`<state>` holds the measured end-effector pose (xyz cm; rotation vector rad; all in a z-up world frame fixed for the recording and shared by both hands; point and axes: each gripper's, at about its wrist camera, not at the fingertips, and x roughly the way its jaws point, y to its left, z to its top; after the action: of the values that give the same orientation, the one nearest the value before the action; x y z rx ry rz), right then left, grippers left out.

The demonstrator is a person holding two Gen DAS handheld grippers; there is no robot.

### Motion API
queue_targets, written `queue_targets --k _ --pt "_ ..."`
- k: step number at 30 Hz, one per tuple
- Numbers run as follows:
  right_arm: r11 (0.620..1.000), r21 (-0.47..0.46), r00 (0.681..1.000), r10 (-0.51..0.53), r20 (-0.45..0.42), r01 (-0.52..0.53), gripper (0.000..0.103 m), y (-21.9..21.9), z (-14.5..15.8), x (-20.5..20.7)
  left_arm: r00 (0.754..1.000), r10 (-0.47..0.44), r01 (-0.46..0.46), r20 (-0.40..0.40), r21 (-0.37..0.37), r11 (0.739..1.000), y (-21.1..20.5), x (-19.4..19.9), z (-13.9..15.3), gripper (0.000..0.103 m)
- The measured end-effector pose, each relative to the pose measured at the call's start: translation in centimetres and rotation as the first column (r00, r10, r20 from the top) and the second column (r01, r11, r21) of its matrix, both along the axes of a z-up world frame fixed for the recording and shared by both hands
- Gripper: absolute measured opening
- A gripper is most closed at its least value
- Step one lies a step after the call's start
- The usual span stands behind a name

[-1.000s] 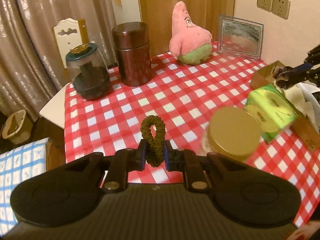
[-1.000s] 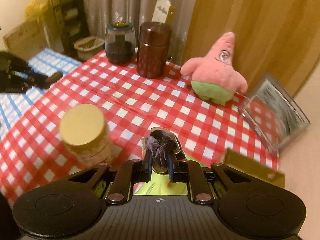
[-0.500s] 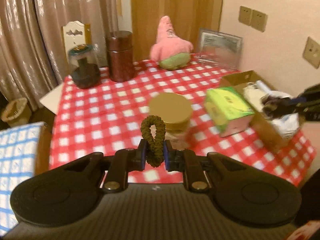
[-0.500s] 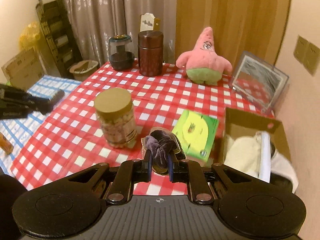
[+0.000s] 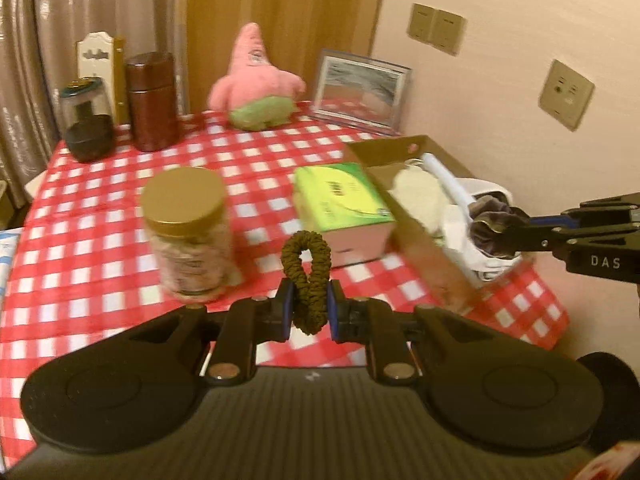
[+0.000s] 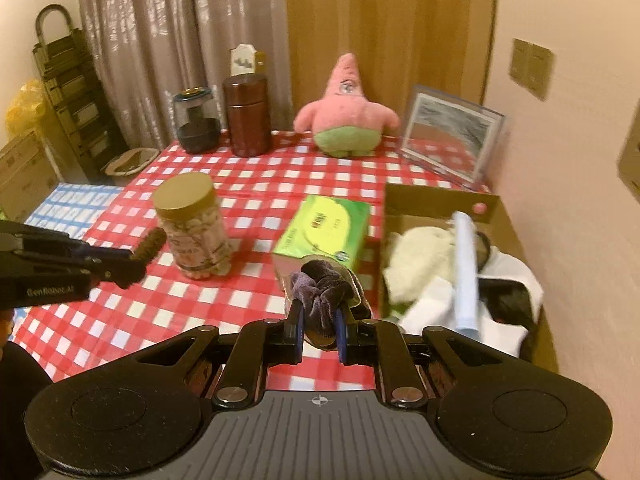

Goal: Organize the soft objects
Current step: 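Lower the hair tie and scrunchie into the tray and open both tools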

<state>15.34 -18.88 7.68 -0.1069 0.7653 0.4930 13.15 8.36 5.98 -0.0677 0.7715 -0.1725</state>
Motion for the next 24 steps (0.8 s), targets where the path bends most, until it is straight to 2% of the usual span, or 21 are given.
queue_targets --k 7,13,19,24 --pt "0.998 -0.002 0.998 -0.059 0.0 0.059 0.016 -3.5 -0.4 -0.4 0.999 -0.042 0.041 -0.007 -0.033 0.999 -4.6 0.7 -0.7 0.015" --pt "0.992 -0.003 0.992 -0.128 -0.002 0.128 0.016 -7.6 -0.5 0.9 0.994 -0.107 0.106 -0.022 -0.054 0.993 -8.9 2.3 -1.2 0.015" --pt "0.987 -0.014 0.987 -0.161 -0.003 0.161 0.016 -11.2 -0.9 3.9 0.983 -0.181 0.179 -0.025 -0.08 0.981 -13.3 6.2 -1.5 0.015" --pt "0.986 -0.041 0.986 -0.161 -0.033 0.16 0.016 -12.9 -2.9 6.9 0.973 -0.229 0.225 -0.035 -0.092 0.97 -16.8 10.8 -2.4 0.016"
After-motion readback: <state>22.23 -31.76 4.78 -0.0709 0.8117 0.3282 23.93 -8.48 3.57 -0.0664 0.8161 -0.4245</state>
